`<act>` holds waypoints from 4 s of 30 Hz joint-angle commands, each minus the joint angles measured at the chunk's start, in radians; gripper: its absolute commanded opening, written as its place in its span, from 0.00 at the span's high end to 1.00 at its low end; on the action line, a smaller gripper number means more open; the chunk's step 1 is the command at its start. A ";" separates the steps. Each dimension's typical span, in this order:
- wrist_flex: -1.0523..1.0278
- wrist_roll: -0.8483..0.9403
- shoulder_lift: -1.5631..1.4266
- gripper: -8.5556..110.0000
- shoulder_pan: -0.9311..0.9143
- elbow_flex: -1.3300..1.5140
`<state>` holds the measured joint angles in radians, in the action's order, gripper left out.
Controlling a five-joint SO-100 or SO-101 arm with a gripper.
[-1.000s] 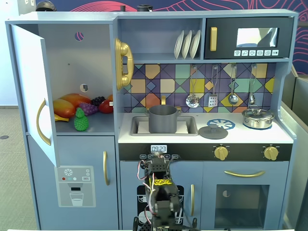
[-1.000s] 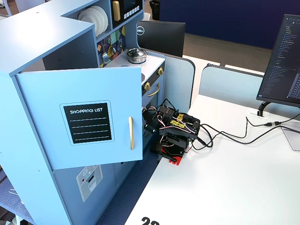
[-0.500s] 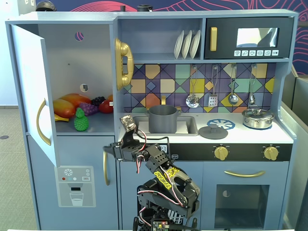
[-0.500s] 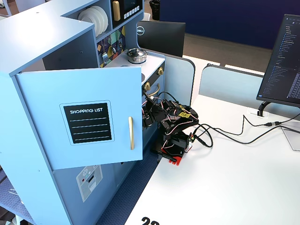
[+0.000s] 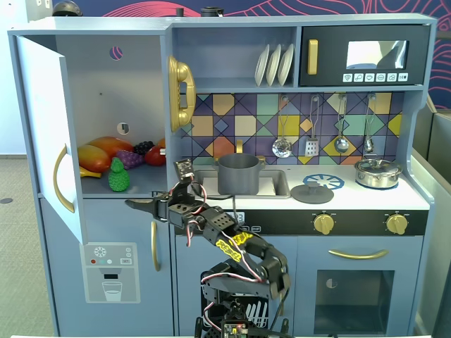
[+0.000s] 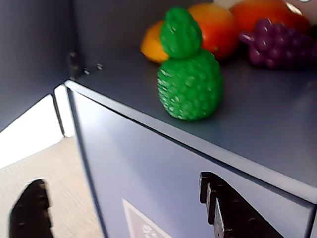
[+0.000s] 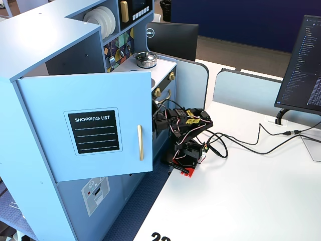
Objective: Pick up the green pineapple from the left cabinet and place it in the gray recipient
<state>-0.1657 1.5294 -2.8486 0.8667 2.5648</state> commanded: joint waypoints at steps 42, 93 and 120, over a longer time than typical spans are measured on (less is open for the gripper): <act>0.341 0.094 0.719 0.56 -0.066 -0.488; -0.557 0.285 -0.110 0.93 0.040 -0.594; -0.086 0.072 0.686 0.93 -0.905 -0.890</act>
<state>-0.2930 1.5769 -2.2319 -0.0430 1.7840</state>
